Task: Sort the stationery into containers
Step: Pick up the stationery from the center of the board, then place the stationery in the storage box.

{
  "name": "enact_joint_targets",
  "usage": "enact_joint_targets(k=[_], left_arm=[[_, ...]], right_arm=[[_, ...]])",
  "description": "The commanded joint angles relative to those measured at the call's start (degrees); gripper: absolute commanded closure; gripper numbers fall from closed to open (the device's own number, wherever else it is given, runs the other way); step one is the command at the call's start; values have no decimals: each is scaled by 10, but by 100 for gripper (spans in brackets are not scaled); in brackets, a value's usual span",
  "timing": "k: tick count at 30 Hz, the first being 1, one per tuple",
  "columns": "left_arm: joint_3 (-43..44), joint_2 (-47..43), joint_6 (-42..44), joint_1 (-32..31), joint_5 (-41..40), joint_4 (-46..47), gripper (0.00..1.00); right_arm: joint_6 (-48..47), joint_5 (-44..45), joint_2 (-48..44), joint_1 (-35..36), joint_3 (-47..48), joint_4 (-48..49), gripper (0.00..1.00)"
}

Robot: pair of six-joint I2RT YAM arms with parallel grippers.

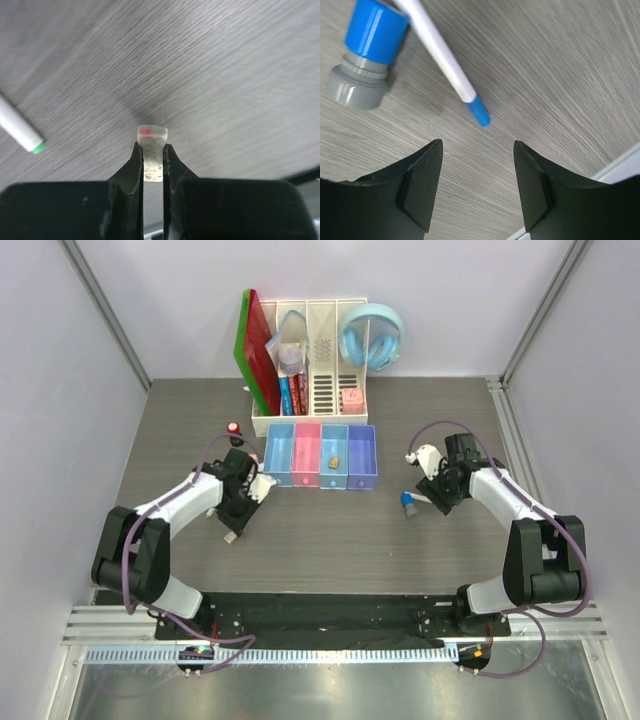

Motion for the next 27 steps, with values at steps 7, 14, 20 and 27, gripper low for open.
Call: enact_joint_targets(k=[7, 14, 20, 27], left_arm=[[153, -66, -20, 2, 60, -83, 100], [224, -63, -42, 1, 110, -56, 100], [286, -31, -61, -3, 166, -6, 100], [360, 40, -80, -45, 195, 62, 100]], right_arm=[[-84, -70, 49, 1, 0, -10, 38], [-91, -76, 102, 1, 6, 28, 43], [-94, -71, 131, 1, 5, 47, 57], [-84, -65, 136, 0, 0, 63, 76]])
